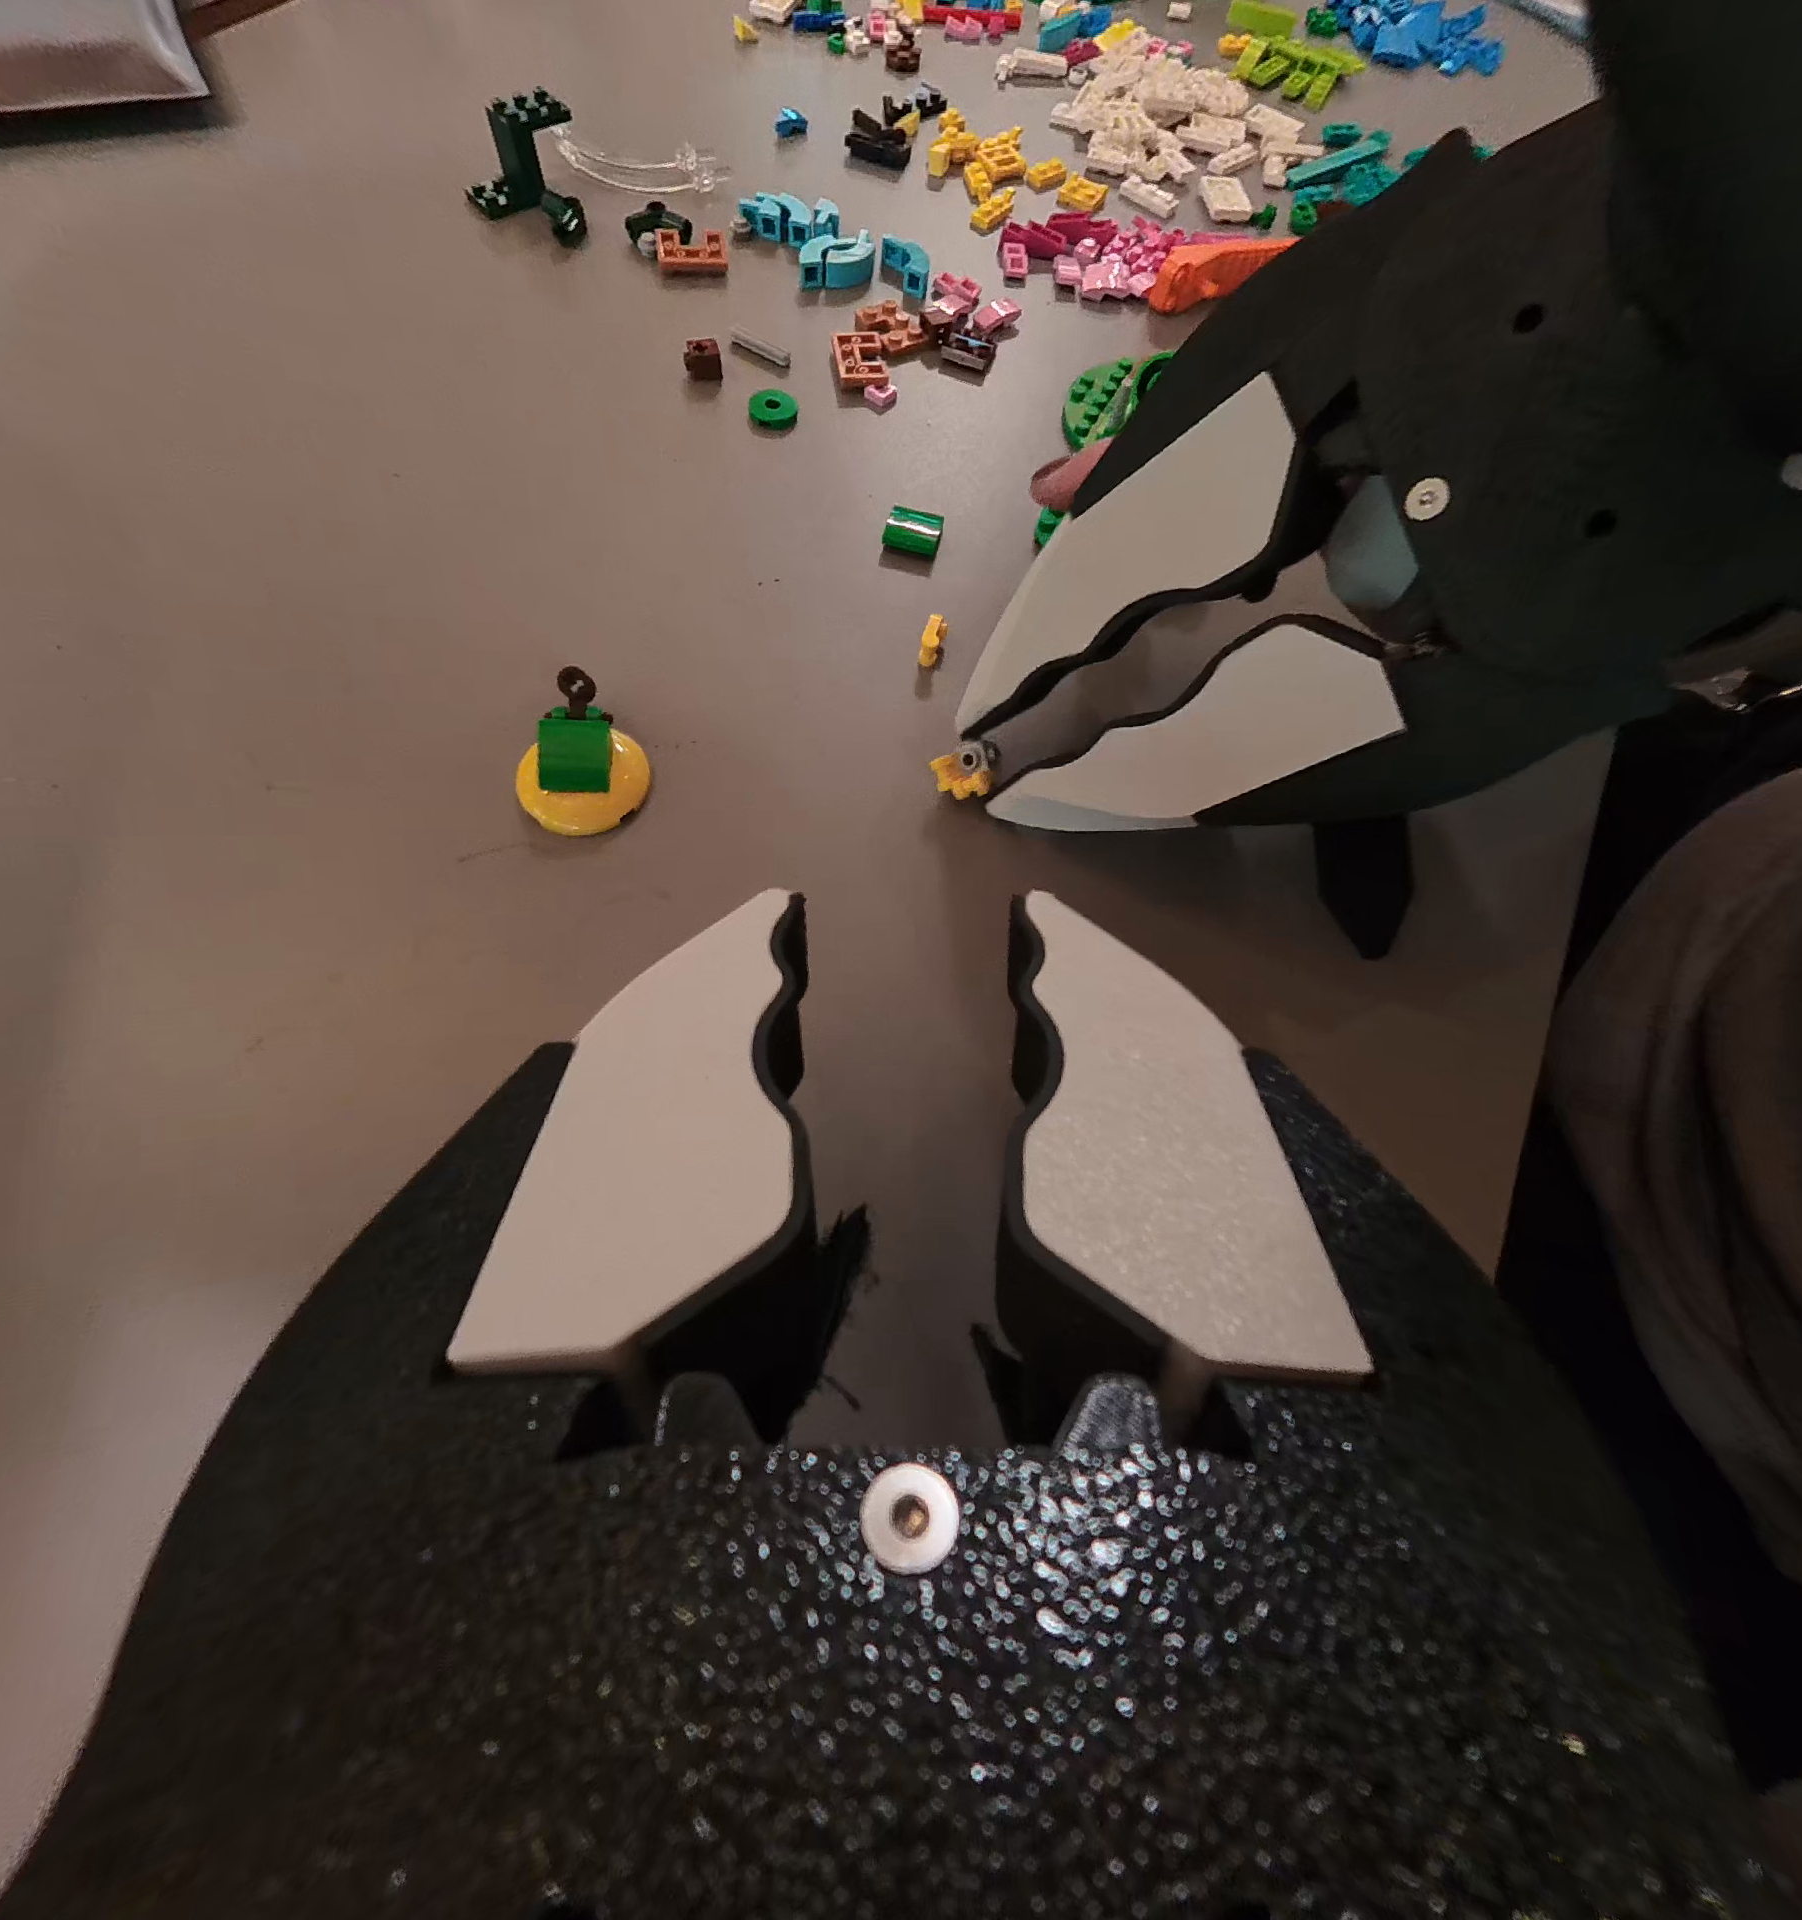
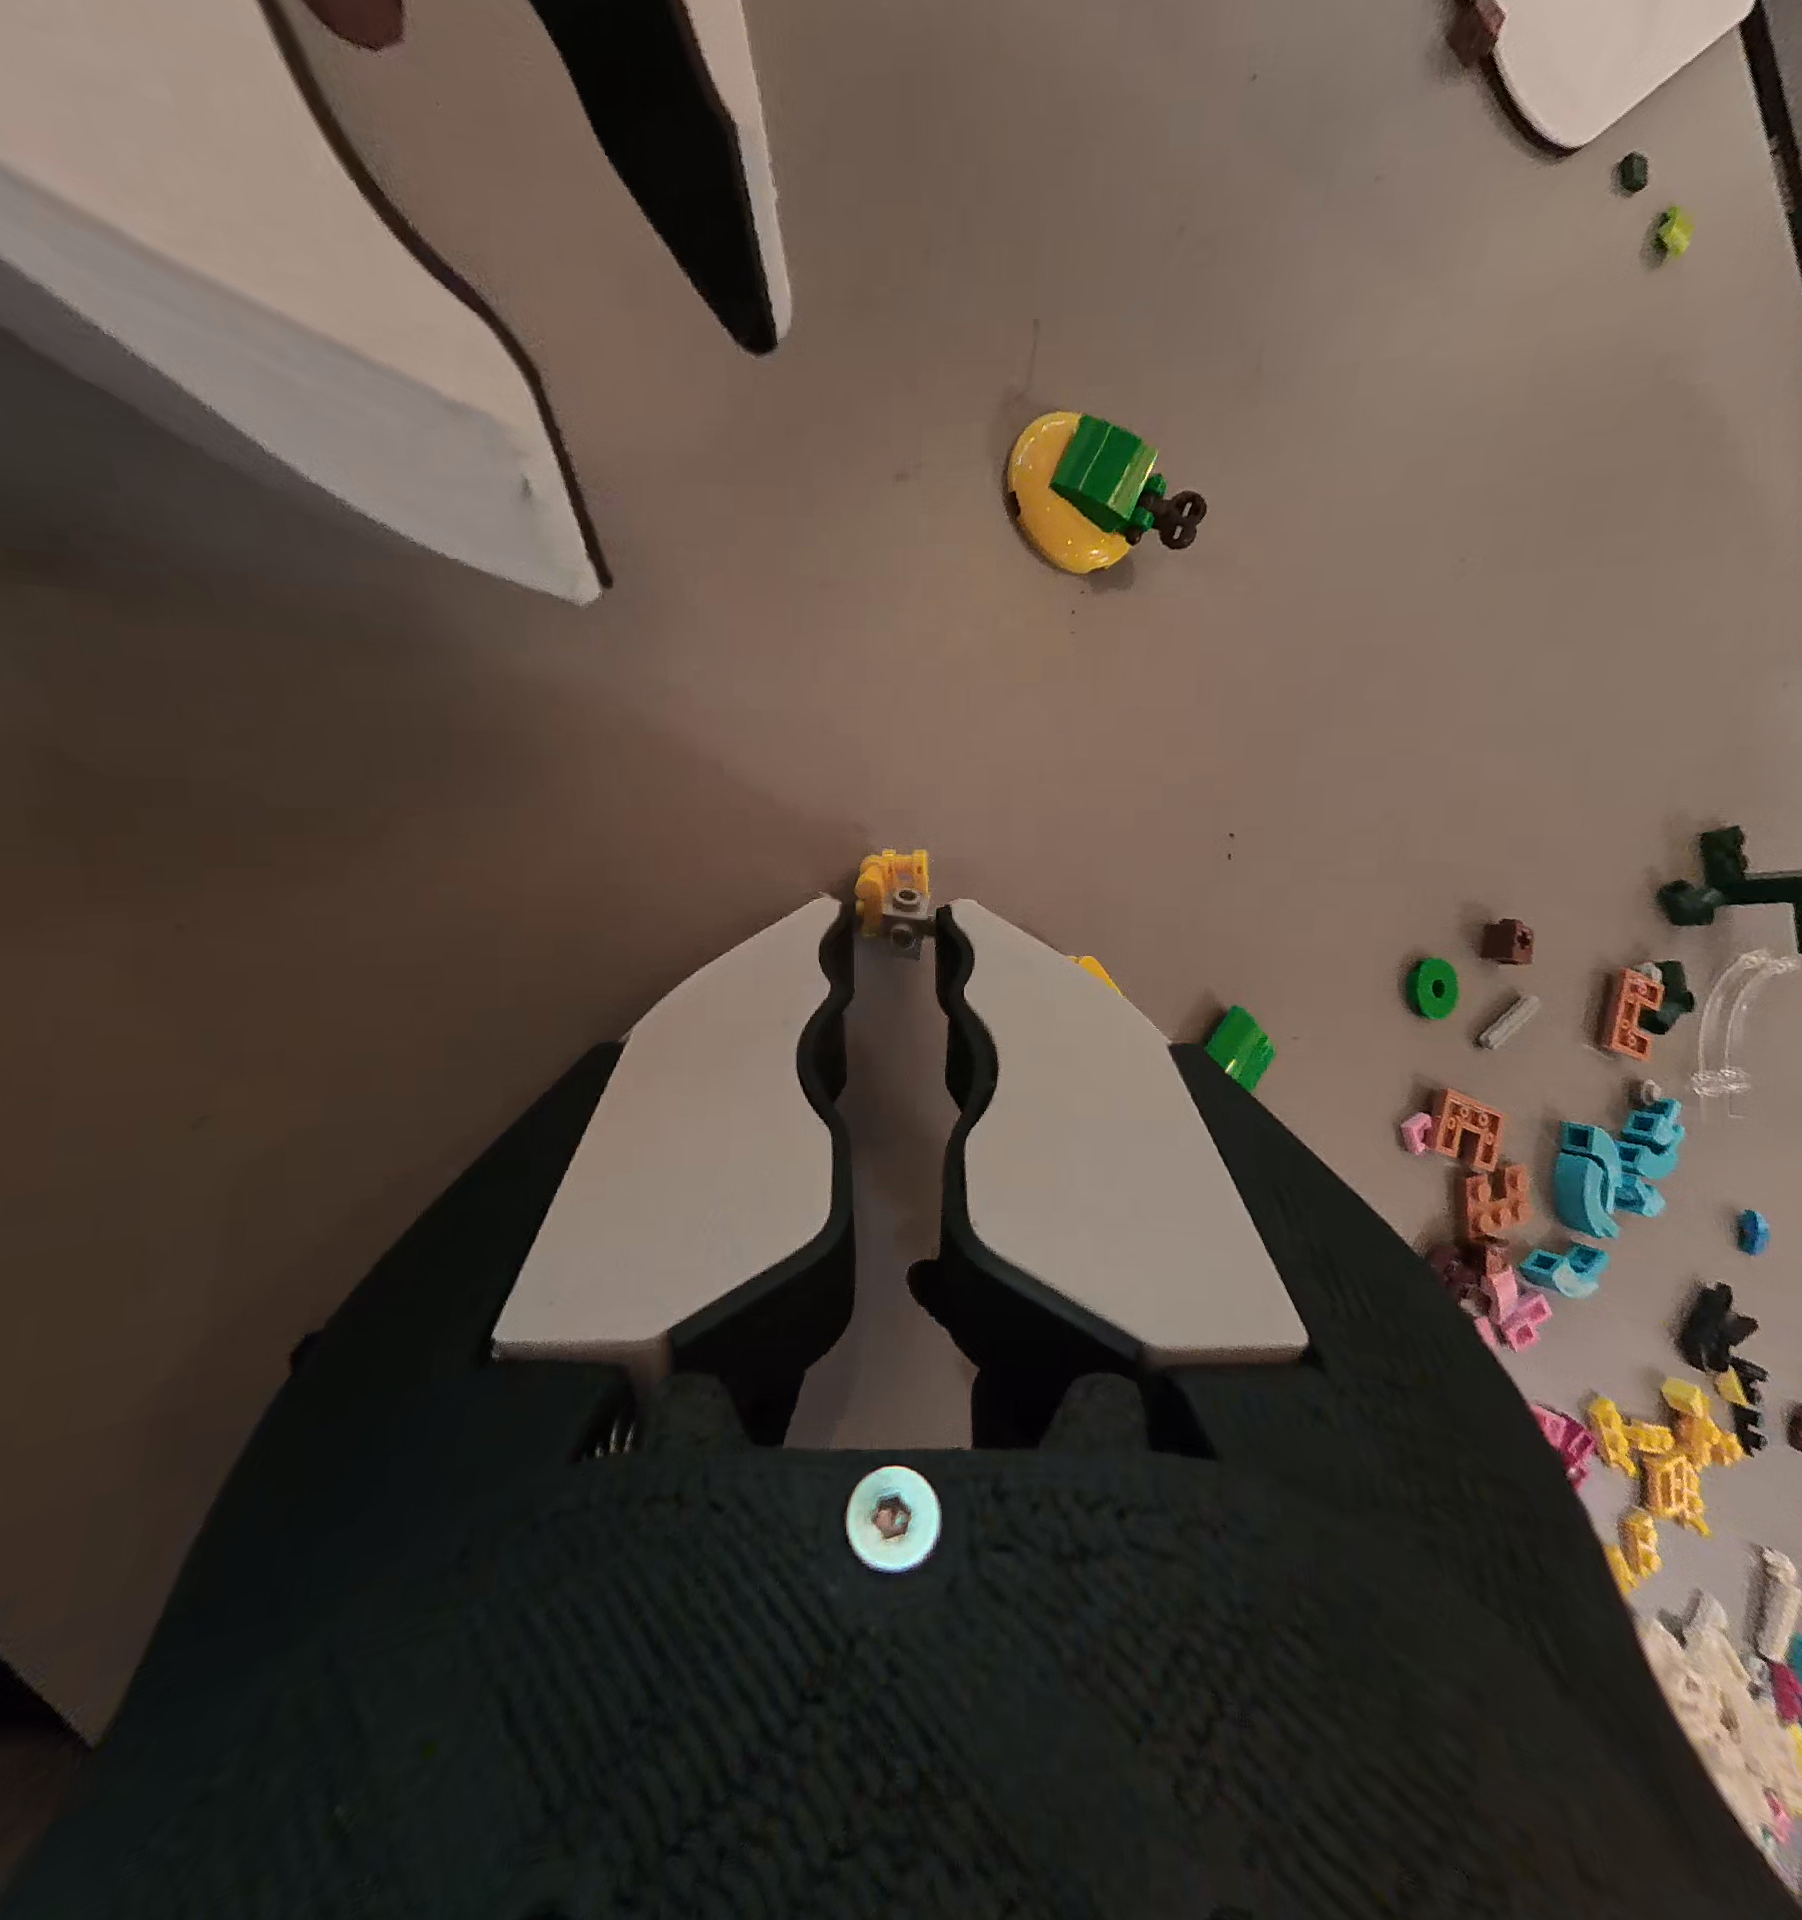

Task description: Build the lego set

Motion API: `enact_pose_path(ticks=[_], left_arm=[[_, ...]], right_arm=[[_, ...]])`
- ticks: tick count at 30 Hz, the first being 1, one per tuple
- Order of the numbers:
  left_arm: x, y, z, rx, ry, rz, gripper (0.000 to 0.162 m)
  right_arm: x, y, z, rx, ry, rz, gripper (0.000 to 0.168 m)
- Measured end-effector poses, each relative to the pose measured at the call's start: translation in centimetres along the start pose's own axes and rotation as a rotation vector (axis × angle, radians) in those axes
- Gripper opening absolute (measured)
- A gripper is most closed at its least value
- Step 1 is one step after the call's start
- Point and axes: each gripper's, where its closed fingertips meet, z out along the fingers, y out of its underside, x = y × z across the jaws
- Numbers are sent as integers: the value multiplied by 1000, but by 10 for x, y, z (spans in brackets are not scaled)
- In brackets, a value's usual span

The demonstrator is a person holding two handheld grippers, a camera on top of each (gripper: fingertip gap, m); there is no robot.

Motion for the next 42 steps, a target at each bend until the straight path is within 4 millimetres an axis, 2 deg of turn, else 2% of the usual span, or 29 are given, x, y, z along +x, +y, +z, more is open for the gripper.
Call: enact_pose_path(ticks=[2,4,7,10,14,17,21,24,28,35,42], left_arm=[[3,-2,1,14,24,-3,38],[7,-4,1,39,52,-6,40],[16,-18,0,134,124,-7,41],[25,-39,-4,247,166,26,42],[36,-71,-14,400,105,201,39],[30,-94,-26,487,-128,408,38],[35,-114,-33,494,-369,666,39],[48,-127,-35,520,-432,775,38],[53,-134,-35,517,-516,882,28],[51,-132,-24,462,-567,950,29],[57,-136,-22,502,-564,975,20]], right_arm=[[1,-1,0,11,-10,-2,13],[3,-10,-8,87,-17,0,13],[6,-35,-32,294,-44,-1,12],[4,-60,-66,519,-123,20,12],[8,-79,-104,723,-253,142,13],[17,-83,-118,776,-315,214,12],[26,-85,-130,786,-421,323,12],[30,-86,-137,780,-514,378,12],[37,-84,-141,760,-580,412,12],[33,-81,-145,699,-678,417,12],[32,-79,-147,665,-753,425,12]])
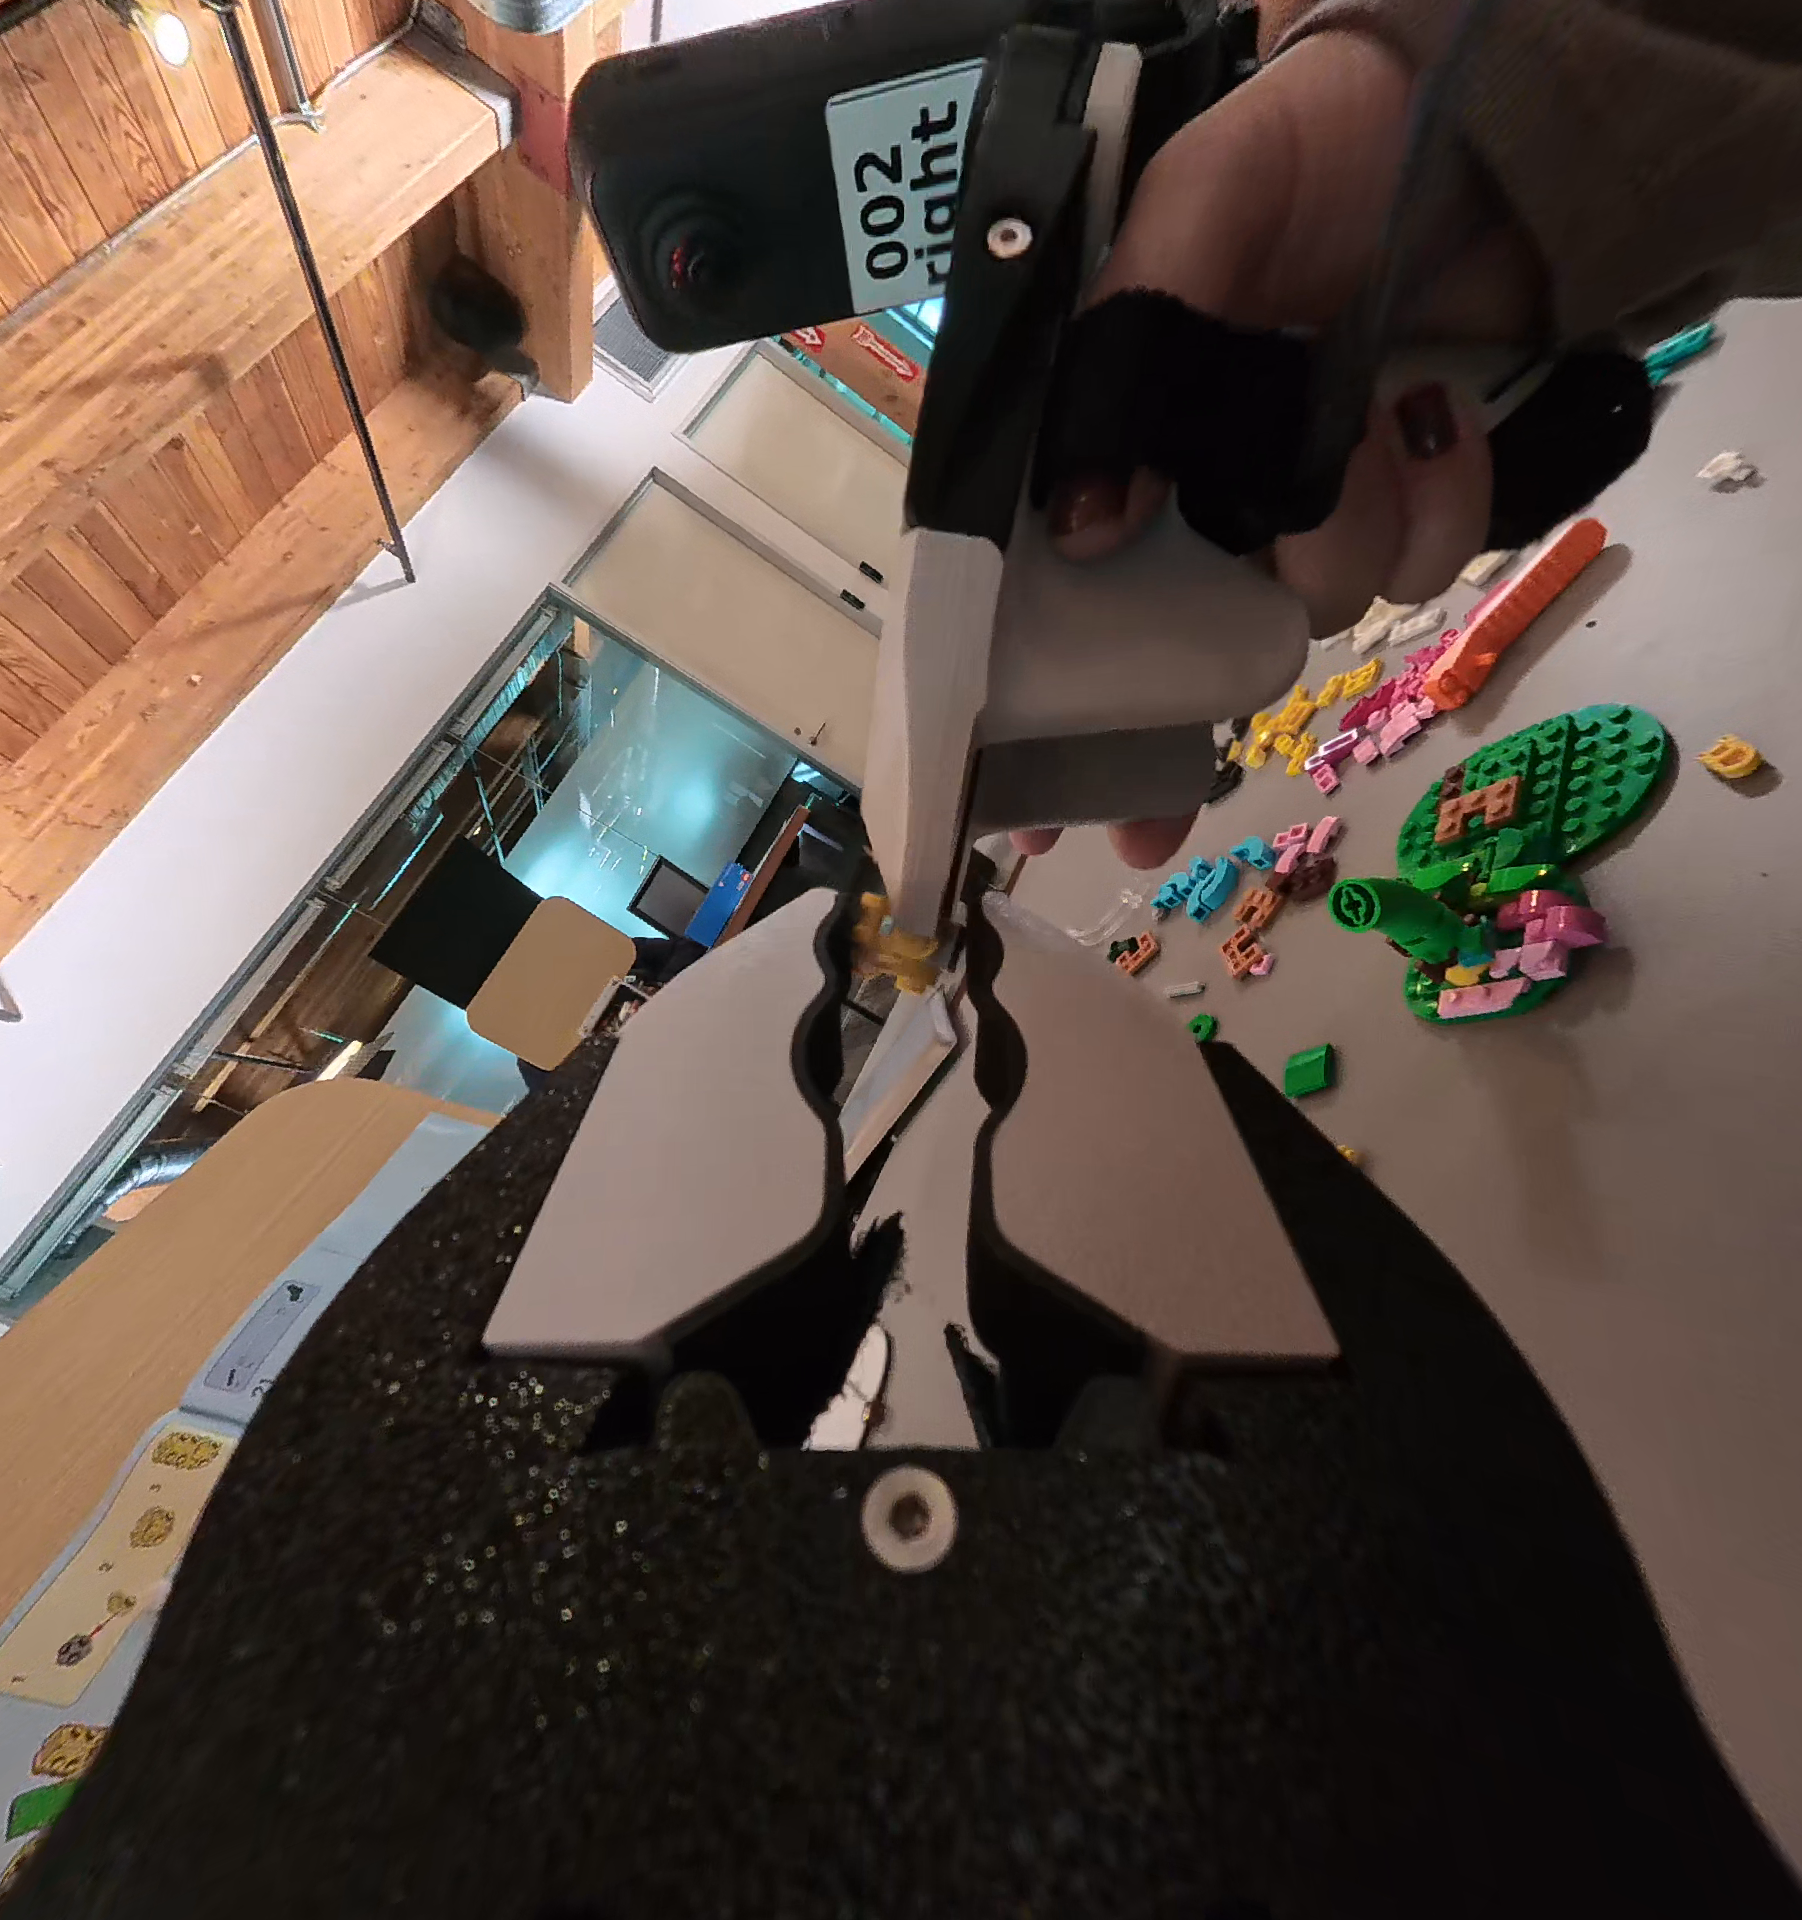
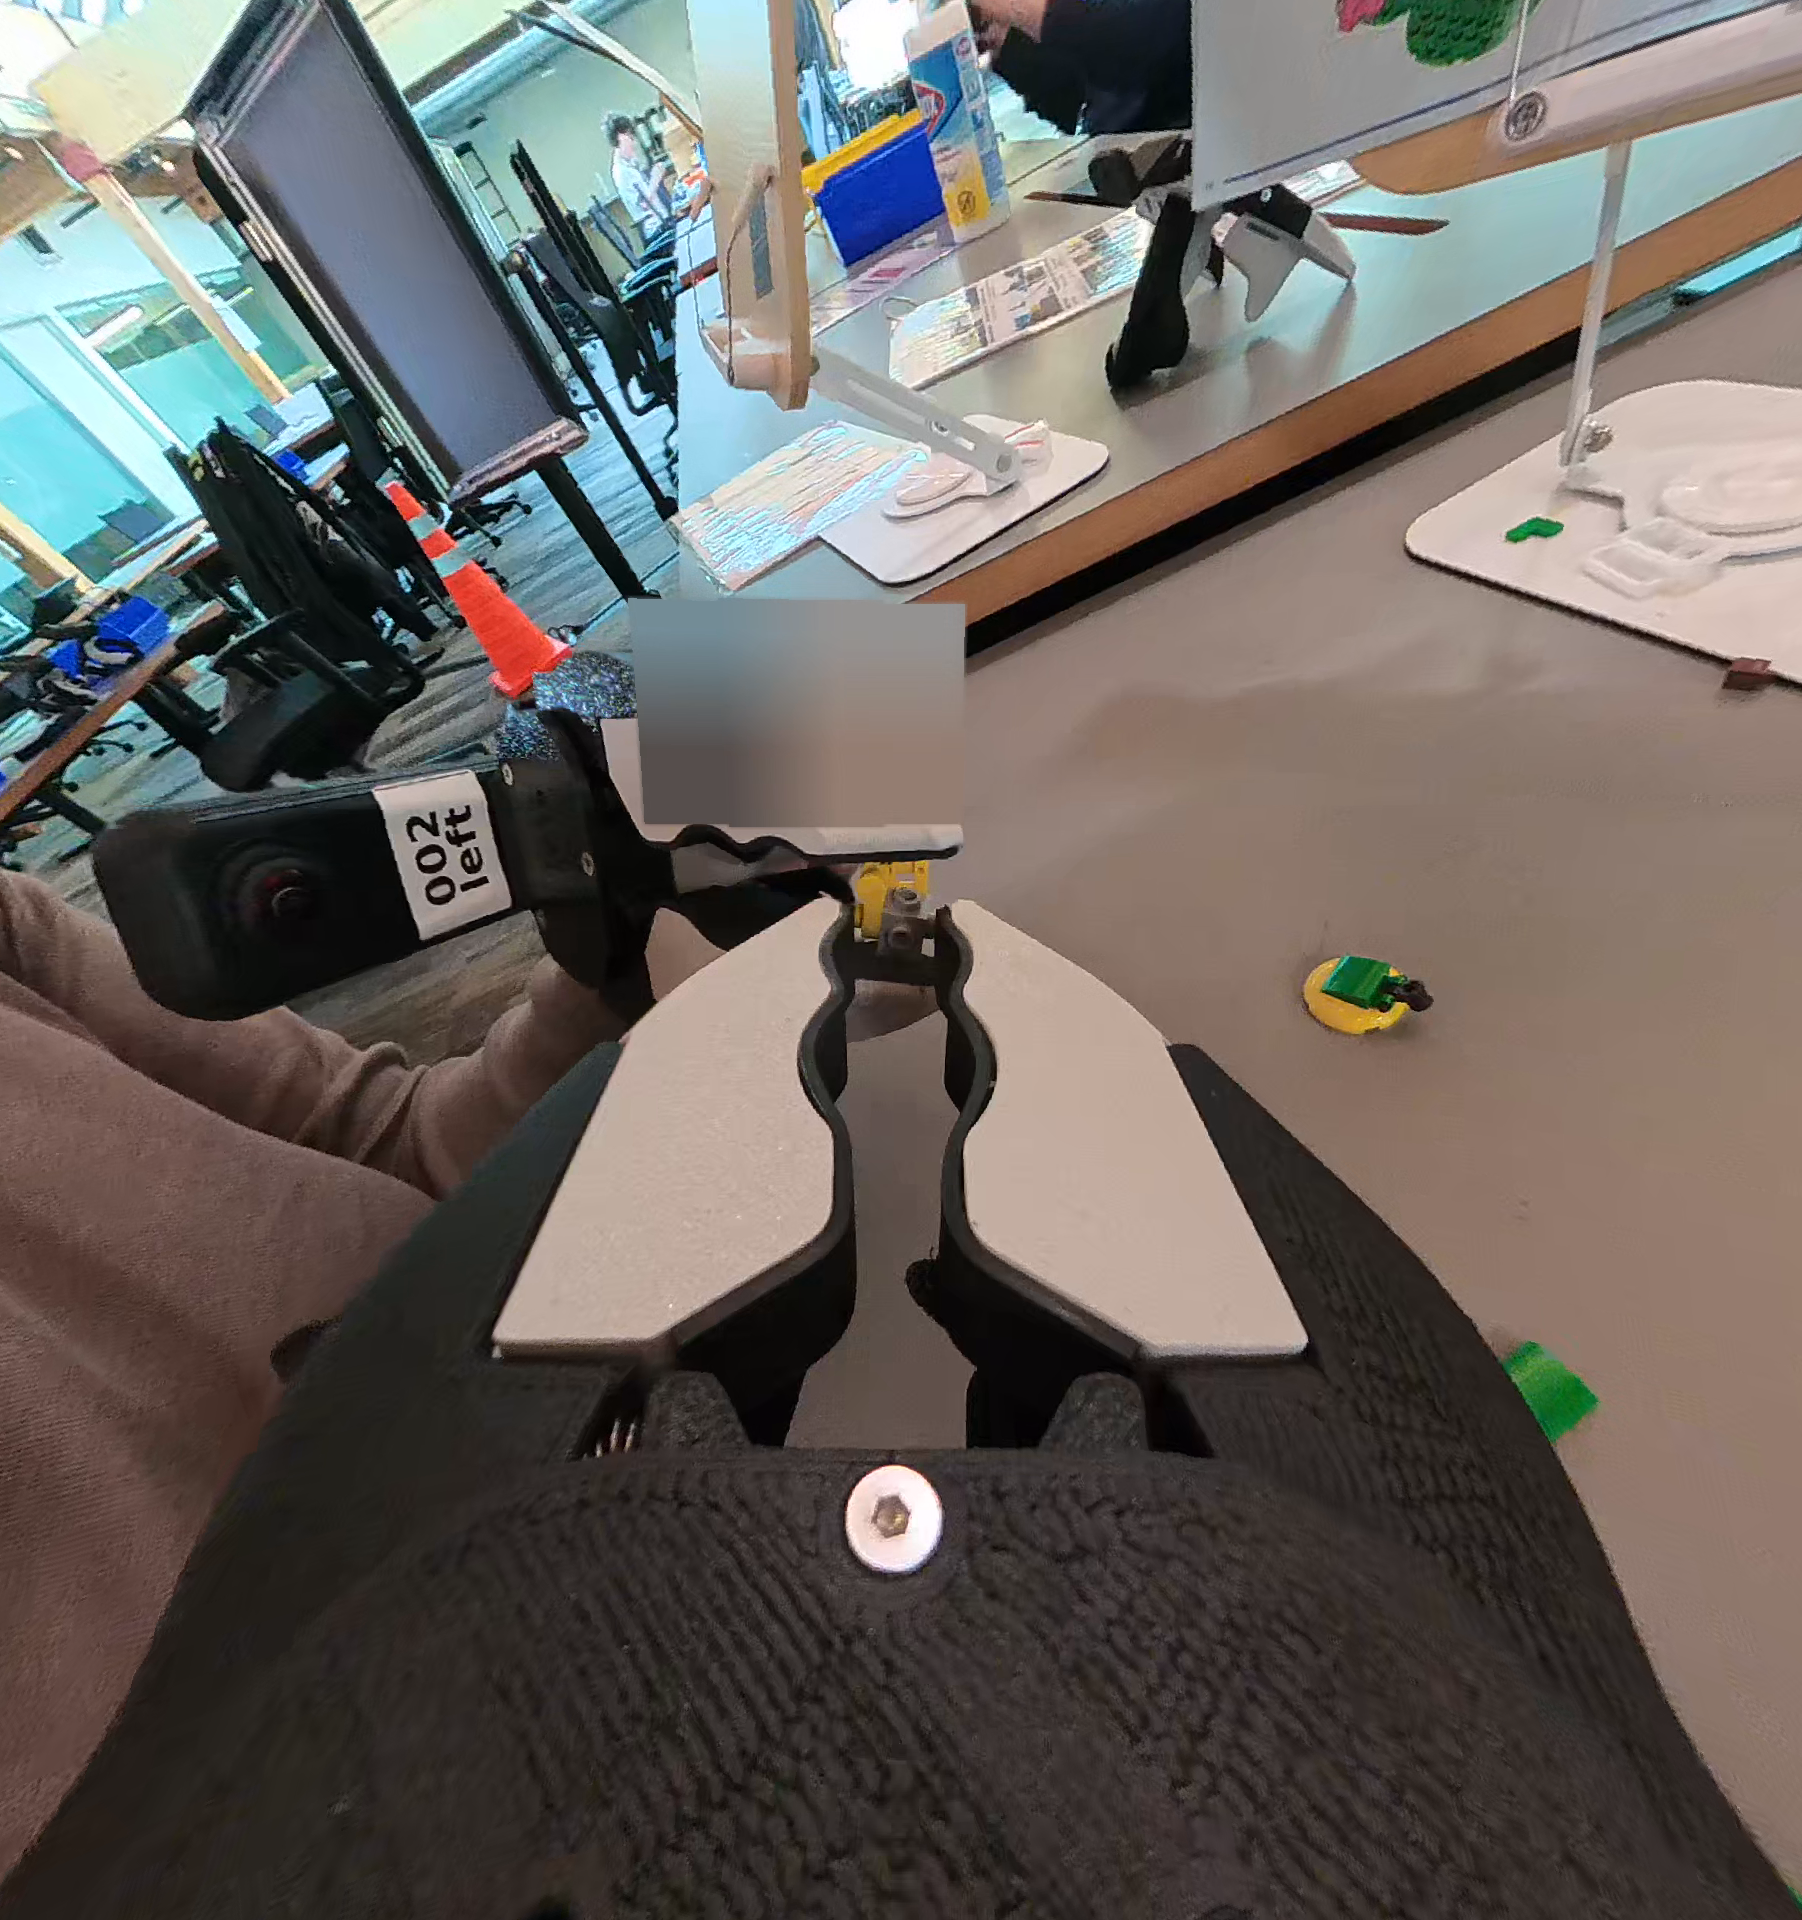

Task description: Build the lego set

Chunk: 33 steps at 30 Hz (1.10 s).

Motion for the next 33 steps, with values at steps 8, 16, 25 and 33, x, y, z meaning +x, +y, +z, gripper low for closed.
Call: enact_pose_path(ticks=[8,16,25,33], left_arm=[[-3,-2,0,8,-29,33,21],[0,-14,-5,62,23,-13,24],[4,-27,-6,102,67,-44,18],[3,-23,-6,90,71,-38,18]], right_arm=[[-3,-2,-4,-15,-69,52,12],[-15,1,-13,-113,-250,146,12],[-26,0,-22,-223,-379,182,12],[-23,1,-21,-240,-344,138,13]])
